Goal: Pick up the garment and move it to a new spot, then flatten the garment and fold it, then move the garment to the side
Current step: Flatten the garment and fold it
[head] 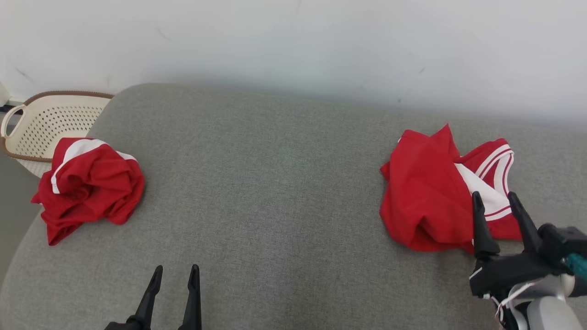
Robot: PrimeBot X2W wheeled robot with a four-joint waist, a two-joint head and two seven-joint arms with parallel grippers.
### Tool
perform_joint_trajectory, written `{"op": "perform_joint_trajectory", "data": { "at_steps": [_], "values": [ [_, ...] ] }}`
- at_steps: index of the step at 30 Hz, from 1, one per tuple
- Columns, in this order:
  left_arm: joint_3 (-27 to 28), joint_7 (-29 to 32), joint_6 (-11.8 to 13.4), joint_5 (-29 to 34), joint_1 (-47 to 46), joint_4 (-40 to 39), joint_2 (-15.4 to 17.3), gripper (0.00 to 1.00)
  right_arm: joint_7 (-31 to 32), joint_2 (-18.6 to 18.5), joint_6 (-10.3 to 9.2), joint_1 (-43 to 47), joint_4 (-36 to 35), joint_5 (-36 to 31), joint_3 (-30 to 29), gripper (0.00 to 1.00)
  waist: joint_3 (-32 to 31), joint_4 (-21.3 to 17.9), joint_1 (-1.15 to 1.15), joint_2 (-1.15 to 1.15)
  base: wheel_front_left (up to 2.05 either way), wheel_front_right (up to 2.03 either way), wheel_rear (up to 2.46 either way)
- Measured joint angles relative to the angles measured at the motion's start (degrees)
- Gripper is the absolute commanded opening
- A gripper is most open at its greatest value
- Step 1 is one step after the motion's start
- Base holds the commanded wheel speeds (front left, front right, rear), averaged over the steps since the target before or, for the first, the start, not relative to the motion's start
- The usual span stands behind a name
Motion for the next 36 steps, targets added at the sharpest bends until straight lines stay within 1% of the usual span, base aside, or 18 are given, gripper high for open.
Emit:
{"op": "perform_joint_trajectory", "data": {
  "at_steps": [3, 6, 15, 16, 25, 26, 29, 30, 31, 32, 36],
  "values": [
    [-0.1, 0.0, -0.1, 0.0, -0.2, 0.1, 0.0, 1.0, 1.2, -1.3, 0.0, -3.0, 4.2, 0.0, -1.1, 1.0, 0.2, 0.4, 0.0, 0.0, 0.0, 0.0, 0.0],
    [-0.2, 0.0, -0.2, 0.0, -0.6, 0.2, 0.0, 1.0, 2.6, -2.2, 0.0, -6.5, 10.0, 0.6, -1.7, 1.0, 0.6, 0.9, 0.0, 0.0, 0.0, 0.0, 0.0],
    [-0.8, 0.0, -0.6, -0.2, -2.1, 0.6, 0.0, 1.0, 4.3, -5.4, 0.0, -17.3, 29.9, 1.8, -0.6, 1.0, 2.4, 2.5, 0.0, 0.0, 0.0, 0.0, 0.0],
    [-0.8, 0.0, -0.6, -0.2, -2.1, 0.6, 0.0, 1.0, 4.3, -5.4, 0.0, -17.3, 29.9, 1.8, -0.6, 1.0, 2.4, 2.5, 0.0, 0.0, 0.0, 0.0, 0.0],
    [-0.7, 0.0, -0.6, -0.5, -3.0, 0.8, 0.0, 1.0, 4.3, -6.8, 0.0, -24.7, 45.6, 3.8, 1.7, 1.0, 4.0, 4.0, 0.0, 0.0, 0.0, 0.0, 0.0],
    [-0.7, 0.0, -0.6, -0.5, -3.0, 0.8, 0.0, 1.0, 4.3, -6.8, 0.0, -24.7, 45.6, 3.8, 1.7, 1.0, 4.0, 4.0, 0.0, 0.0, 0.0, 0.0, 0.0],
    [-0.7, 0.0, -0.3, -0.5, -3.1, 0.8, 0.0, 1.0, 4.1, -7.2, 0.0, -26.1, 49.7, 4.3, 2.8, 1.0, 4.4, 4.0, 0.01, 0.0, 0.0, 0.0, 0.0],
    [-0.7, 0.0, -0.2, -0.6, -3.1, 0.7, 0.0, 1.0, 4.2, -7.1, 0.0, -26.3, 50.6, 4.5, 3.2, 0.7, 4.5, 4.0, 0.0, 0.0, 0.0, 0.0, 0.0],
    [-0.7, 0.0, -0.2, -0.6, -3.1, 0.7, 0.0, 1.0, 4.2, -7.1, 0.0, -26.6, 51.5, 4.7, 3.6, 0.27, 4.6, 4.0, 0.0, 0.0, 0.0, 0.0, 0.0],
    [-0.7, 0.0, -0.1, -0.6, -3.1, 0.7, 0.0, 1.0, 4.0, -7.2, 0.0, -27.0, 52.0, 5.1, 3.9, 0.0, 4.7, 3.9, 0.01, 0.0, 0.0, 0.0, 0.0],
    [-0.6, 0.0, -0.1, -0.7, -3.3, 0.7, 0.0, 1.0, 2.1, -7.3, 0.0, -28.2, 53.6, 5.9, 5.0, 0.0, 5.0, 3.7, 0.0, 0.0, 0.0, 0.0, 0.0]
  ]
}}
